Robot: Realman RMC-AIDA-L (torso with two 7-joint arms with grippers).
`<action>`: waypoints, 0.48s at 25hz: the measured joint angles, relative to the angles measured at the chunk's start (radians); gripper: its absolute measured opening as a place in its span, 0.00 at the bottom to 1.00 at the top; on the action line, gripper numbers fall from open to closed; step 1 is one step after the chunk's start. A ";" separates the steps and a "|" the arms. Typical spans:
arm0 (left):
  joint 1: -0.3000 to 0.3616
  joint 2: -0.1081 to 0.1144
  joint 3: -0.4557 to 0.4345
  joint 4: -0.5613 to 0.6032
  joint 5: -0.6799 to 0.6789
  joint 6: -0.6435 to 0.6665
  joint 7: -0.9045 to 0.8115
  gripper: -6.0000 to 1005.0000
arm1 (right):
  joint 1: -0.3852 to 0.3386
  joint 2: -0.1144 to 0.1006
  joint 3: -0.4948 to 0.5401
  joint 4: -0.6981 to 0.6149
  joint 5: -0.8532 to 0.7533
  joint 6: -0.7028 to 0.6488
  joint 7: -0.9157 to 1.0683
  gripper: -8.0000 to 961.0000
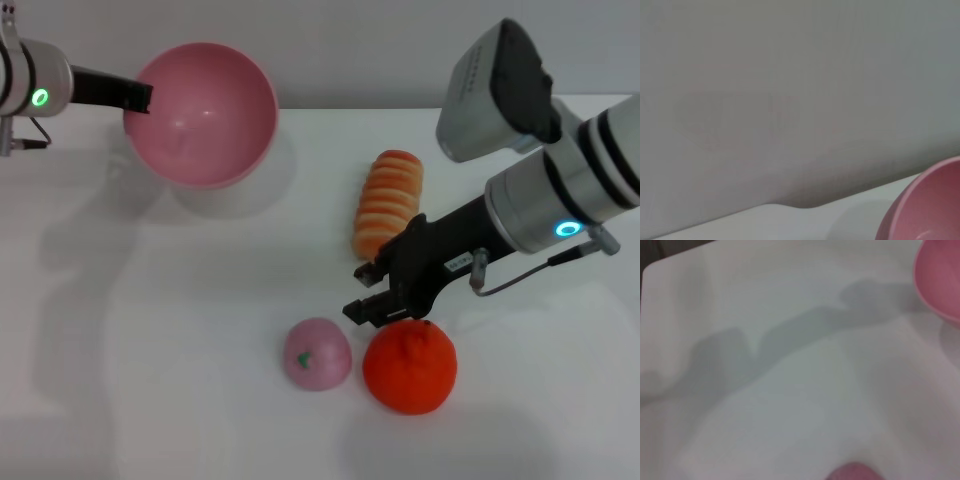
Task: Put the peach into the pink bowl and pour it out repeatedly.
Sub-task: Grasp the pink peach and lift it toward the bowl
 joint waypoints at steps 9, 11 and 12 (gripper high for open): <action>-0.002 -0.017 0.053 -0.034 -0.002 -0.051 0.010 0.04 | 0.020 0.003 -0.093 0.071 0.003 0.122 0.089 0.50; -0.005 -0.015 0.054 -0.031 -0.002 -0.031 0.014 0.04 | 0.026 0.005 -0.130 0.078 0.021 0.149 0.134 0.50; -0.006 -0.014 0.054 -0.030 -0.002 -0.021 0.016 0.04 | 0.026 0.005 -0.130 0.078 0.021 0.149 0.134 0.50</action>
